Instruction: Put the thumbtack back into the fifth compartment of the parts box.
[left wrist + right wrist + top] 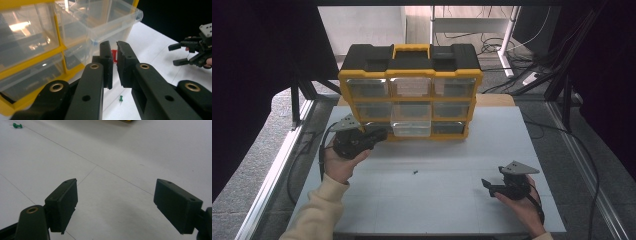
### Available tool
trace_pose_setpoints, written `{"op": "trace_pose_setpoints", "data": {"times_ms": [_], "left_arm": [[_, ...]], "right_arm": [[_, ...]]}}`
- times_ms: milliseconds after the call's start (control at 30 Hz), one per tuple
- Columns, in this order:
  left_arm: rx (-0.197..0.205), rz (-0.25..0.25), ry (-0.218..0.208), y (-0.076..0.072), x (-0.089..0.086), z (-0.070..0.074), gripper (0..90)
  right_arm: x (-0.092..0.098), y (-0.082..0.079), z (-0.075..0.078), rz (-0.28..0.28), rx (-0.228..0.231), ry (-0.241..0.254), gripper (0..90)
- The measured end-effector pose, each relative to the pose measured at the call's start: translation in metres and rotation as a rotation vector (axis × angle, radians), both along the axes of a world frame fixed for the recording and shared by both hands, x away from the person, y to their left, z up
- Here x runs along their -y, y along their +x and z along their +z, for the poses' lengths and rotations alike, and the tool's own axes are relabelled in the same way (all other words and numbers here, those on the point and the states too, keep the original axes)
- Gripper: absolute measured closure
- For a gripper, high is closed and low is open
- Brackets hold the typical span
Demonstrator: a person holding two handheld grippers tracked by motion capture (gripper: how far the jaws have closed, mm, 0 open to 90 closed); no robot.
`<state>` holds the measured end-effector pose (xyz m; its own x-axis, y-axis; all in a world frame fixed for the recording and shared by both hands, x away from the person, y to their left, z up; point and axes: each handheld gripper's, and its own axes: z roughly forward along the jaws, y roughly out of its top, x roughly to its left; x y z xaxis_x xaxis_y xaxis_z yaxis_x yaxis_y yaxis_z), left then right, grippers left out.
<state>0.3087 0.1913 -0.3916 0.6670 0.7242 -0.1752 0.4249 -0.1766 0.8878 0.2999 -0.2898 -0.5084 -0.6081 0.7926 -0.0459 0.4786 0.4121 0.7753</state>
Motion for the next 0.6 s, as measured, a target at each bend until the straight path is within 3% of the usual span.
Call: {"op": "trace_pose_setpoints", "data": {"times_ms": [600], "left_arm": [[0.029, -0.001, -0.032, 0.012, 0.006, 0.016, 82.8]], "right_arm": [[0.000, 0.001, -0.001, -0.004, -0.006, 0.002, 19.3]]}}
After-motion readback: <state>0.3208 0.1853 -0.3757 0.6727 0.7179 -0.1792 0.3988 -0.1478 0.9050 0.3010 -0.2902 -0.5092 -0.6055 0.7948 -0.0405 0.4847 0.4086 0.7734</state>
